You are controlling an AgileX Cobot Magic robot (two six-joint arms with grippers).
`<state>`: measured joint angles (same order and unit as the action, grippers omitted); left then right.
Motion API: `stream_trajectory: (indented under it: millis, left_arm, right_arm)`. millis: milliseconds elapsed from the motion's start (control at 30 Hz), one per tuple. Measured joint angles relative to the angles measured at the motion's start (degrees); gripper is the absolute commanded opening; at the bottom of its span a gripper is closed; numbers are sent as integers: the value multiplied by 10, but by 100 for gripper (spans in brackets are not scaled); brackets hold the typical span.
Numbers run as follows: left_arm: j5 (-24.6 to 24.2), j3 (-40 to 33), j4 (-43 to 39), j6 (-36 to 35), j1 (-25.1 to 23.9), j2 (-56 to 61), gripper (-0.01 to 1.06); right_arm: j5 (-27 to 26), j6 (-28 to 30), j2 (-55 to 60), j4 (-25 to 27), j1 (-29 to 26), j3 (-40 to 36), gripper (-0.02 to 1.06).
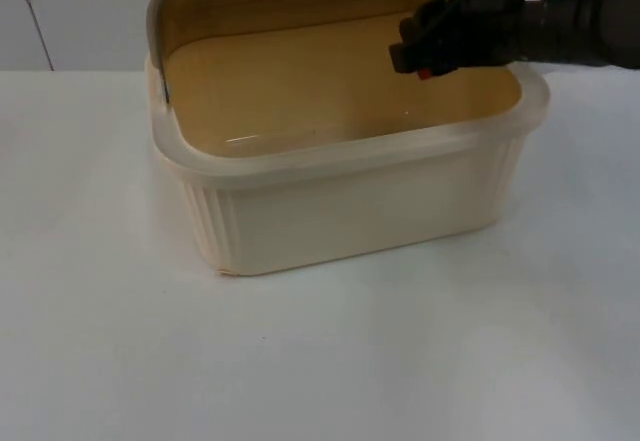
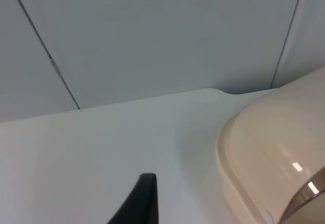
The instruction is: Open the box lid with the left hand, place the block into the box with the right hand, then close the box lid with the left hand.
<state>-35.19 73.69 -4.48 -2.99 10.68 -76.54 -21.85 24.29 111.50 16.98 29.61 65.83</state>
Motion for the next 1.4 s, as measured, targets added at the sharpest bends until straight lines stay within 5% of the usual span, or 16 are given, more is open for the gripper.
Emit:
stream_trajectory:
  millis: [333, 467, 633, 667, 700, 833, 1000, 1300, 1400]
  left_arm:
    - [0, 0, 0, 0, 0, 0, 105]
    - [0, 0, 0, 0, 0, 0, 105]
    - [-1, 0, 0, 0, 0, 0, 105]
    - [-2, 0, 0, 0, 0, 0, 105]
    - [-2, 0, 0, 0, 0, 0, 105]
    - [-2, 0, 0, 0, 0, 0, 105]
    - [-3, 0, 0, 0, 0, 0, 105]
    - [-4, 0, 0, 0, 0, 0, 105]
    - [-6, 0, 0, 0, 0, 0, 105]
  right_arm:
    - [-28, -9, 28, 0, 0, 1, 3]
    - [-18, -10, 32, 0, 0, 1, 23]
    - [-13, -11, 32, 0, 0, 1, 83]
    - [-13, -11, 32, 0, 0, 1, 83]
    - [-13, -12, 32, 0, 0, 1, 99]
    - [-2, -14, 30, 0, 0, 1, 105]
    - [58, -14, 3, 0, 0, 1, 105]
    - [374, -14, -148, 0, 0, 1, 105]
    - [423, -14, -182, 0, 0, 1, 105]
